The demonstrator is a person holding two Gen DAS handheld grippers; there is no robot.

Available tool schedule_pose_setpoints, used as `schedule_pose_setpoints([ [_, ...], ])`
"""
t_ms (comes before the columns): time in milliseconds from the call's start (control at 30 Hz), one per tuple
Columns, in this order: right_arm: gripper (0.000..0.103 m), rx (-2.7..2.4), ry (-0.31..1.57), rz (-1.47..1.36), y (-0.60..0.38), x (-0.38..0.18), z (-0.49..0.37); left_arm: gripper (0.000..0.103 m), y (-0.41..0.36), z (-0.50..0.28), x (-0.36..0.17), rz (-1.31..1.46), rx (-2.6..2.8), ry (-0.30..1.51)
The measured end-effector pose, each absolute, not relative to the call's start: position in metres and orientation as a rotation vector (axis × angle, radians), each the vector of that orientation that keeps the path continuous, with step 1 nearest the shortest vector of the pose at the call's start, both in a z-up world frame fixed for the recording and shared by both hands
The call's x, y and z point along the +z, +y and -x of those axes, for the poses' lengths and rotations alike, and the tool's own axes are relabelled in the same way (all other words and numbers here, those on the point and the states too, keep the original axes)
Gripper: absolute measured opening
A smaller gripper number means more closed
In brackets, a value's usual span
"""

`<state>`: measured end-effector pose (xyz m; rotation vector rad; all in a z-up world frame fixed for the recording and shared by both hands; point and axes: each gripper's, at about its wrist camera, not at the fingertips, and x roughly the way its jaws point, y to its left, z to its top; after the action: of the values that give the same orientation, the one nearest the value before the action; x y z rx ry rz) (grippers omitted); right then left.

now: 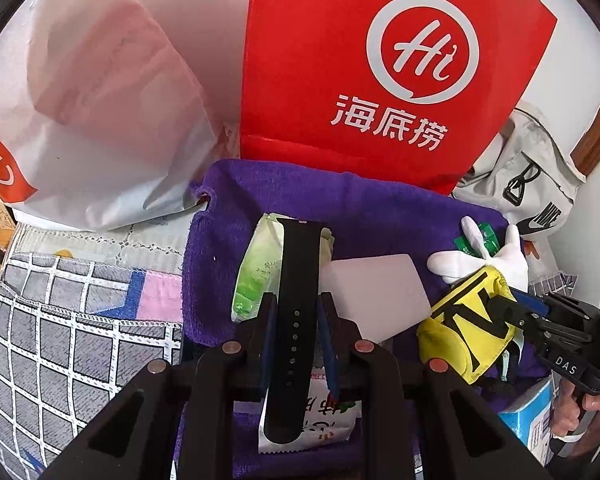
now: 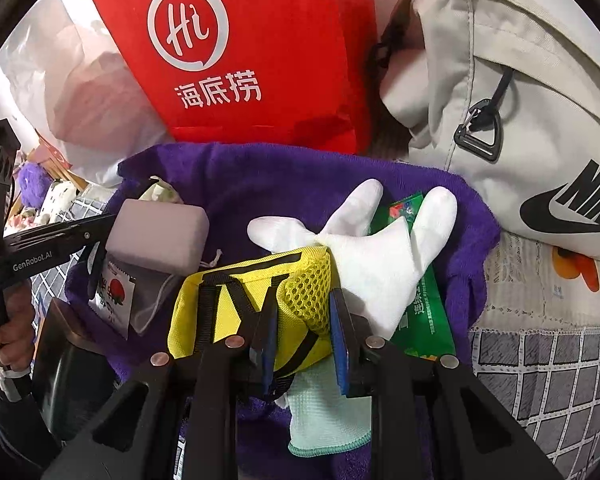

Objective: Organize soft objects
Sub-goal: 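Lower and open both tools to release the strap and pouch onto the towel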

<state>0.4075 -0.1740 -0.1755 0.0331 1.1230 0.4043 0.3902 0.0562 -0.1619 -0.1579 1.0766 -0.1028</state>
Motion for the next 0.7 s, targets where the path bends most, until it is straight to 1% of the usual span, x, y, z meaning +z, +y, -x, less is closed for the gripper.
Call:
schedule_pose_setpoints([
  [367, 0.030, 0.417, 1.143, -0.035, -0.175, -0.176, -0.407, 0.020, 0.056, -0.391, -0.165, 0.163, -0.110, 1.108],
  [433, 0.035, 0.418, 1.144, -0.026, -0.174, -0.173, -0.406, 0.021, 0.058, -0.390, -0.164, 0.168, -0.111, 1.109],
  [467, 0.039, 0.419, 1.138, -0.024, -0.175, -0.171, -0.404, 0.023, 0.059, -0.390, -0.163, 0.169, -0.112, 1.110],
  [500, 0.046, 0.415, 1.129, -0.022, -0.175, -0.167, -0.403, 0.027, 0.059, -0.389, -0.162, 0.167, -0.112, 1.110],
  [533, 0.049, 0.412, 1.121, -0.022, -0.176, -0.165, -0.402, 0.031, 0.059, -0.388, -0.161, 0.161, -0.111, 1.109],
  [567, 0.054, 0.413, 1.115, -0.021, -0.177, -0.163, -0.401, 0.031, 0.058, -0.388, -0.160, 0.151, -0.105, 1.108],
  [667, 0.060, 0.412, 1.090, -0.006, -0.176, -0.155, -0.398, 0.033, 0.055, -0.386, -0.155, 0.135, -0.101, 1.109],
  [700, 0.064, 0.410, 1.083, -0.002, -0.175, -0.153, -0.398, 0.038, 0.054, -0.385, -0.153, 0.133, -0.105, 1.107],
])
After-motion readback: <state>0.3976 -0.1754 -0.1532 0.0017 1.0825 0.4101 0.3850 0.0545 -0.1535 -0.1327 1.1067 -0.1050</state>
